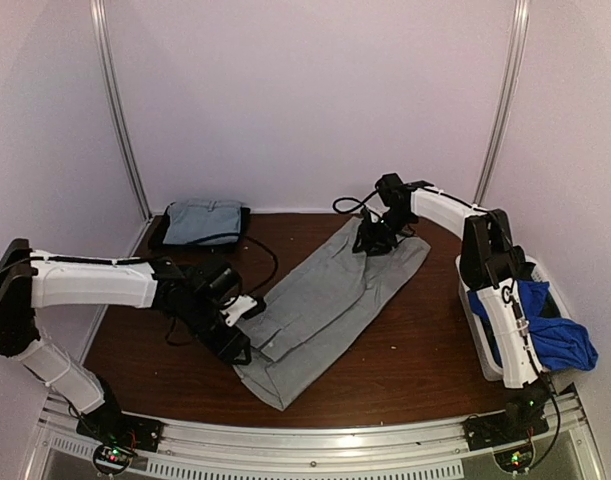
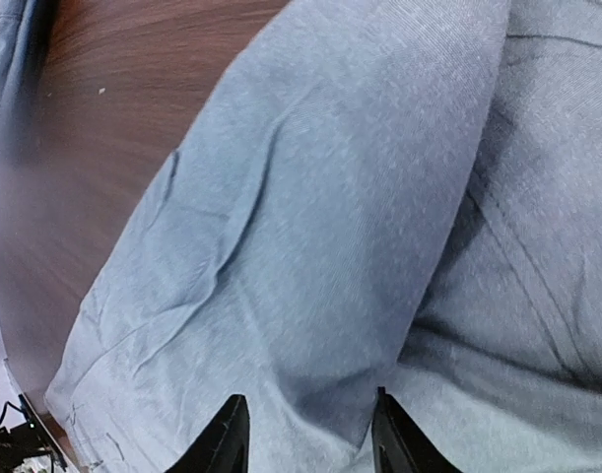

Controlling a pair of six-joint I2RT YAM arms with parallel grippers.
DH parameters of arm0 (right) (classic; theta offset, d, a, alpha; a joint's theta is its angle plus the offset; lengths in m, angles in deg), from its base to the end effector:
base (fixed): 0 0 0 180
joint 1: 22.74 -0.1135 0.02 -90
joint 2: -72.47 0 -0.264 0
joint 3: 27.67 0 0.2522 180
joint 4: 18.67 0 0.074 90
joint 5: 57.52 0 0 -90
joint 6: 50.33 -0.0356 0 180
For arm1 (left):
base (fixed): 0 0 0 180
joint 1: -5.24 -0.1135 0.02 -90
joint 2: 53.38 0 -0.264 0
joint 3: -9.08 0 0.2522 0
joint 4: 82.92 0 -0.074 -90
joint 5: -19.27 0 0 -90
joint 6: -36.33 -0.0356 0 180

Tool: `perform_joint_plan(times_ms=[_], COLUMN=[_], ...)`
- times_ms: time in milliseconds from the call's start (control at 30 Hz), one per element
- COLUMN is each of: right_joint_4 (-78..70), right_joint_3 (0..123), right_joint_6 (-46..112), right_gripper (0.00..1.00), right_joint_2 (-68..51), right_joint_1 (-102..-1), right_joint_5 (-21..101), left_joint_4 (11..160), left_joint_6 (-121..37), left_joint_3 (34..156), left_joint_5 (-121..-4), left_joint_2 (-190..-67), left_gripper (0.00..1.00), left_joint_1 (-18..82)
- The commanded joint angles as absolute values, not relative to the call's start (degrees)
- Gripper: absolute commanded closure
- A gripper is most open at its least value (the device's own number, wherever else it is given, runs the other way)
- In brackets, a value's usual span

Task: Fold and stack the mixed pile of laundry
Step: Rotate the rectangle-folded shirt at the center of the board.

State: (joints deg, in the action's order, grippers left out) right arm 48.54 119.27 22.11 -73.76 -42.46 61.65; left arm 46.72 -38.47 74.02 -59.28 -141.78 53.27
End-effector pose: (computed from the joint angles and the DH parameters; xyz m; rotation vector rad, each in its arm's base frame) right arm 0.4964 0.1964 0.1670 -0.2034 2.7846 0.8727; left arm 0.1782 -0.2087 0.1724 0.8795 2.8356 -0.4746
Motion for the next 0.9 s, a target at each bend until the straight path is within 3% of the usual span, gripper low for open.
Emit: perform_joint_plan(times_ms=[0,100,133,233,400,533,667,867], right_joint_4=[49.43,47.90,47.08,46.27,40.26,37.16,35.74,36.43], right_joint_3=[115.90,107.66,104.29,95.14,79.14,73.20,72.31,75.03], right_joint_6=[24.02,23.24,22.87,22.36,19.18,17.28,16.93,18.35], right_gripper=[0.53,0.51,0.51,0.51,0.52,0.54,0.55,0.57], right_joint_2=[-59.51,-52.53,-50.29,-45.50,-38.64,-37.85,-40.67,-47.18], right_joint_1=[-42.20,-42.23,-42.24,-42.25,-42.45,-43.57,-44.17,-44.70], right_joint_5=[63.61,63.99,63.96,62.78,62.87,62.84,61.42,59.53], left_joint_4=[47.93,52.26,53.92,58.17,55.84,51.26,48.38,47.90], left_joint_6=[-37.87,-36.56,-35.41,-32.03,-35.65,-39.30,-41.23,-42.83], left_joint_3=[82.28,87.12,88.62,93.78,105.99,111.27,110.17,105.19], left_joint_5=[-62.22,-63.90,-62.40,-57.18,-60.69,-62.95,-64.87,-63.52], left_joint_2=[-133.29,-137.32,-139.87,-147.63,-160.13,-168.04,-171.89,-173.43], left_gripper=[0.33,0.05,0.03,0.02,0.02,0.03,0.26,0.48], left_joint_1=[50.86,47.20,45.58,41.17,40.97,41.19,41.19,41.46])
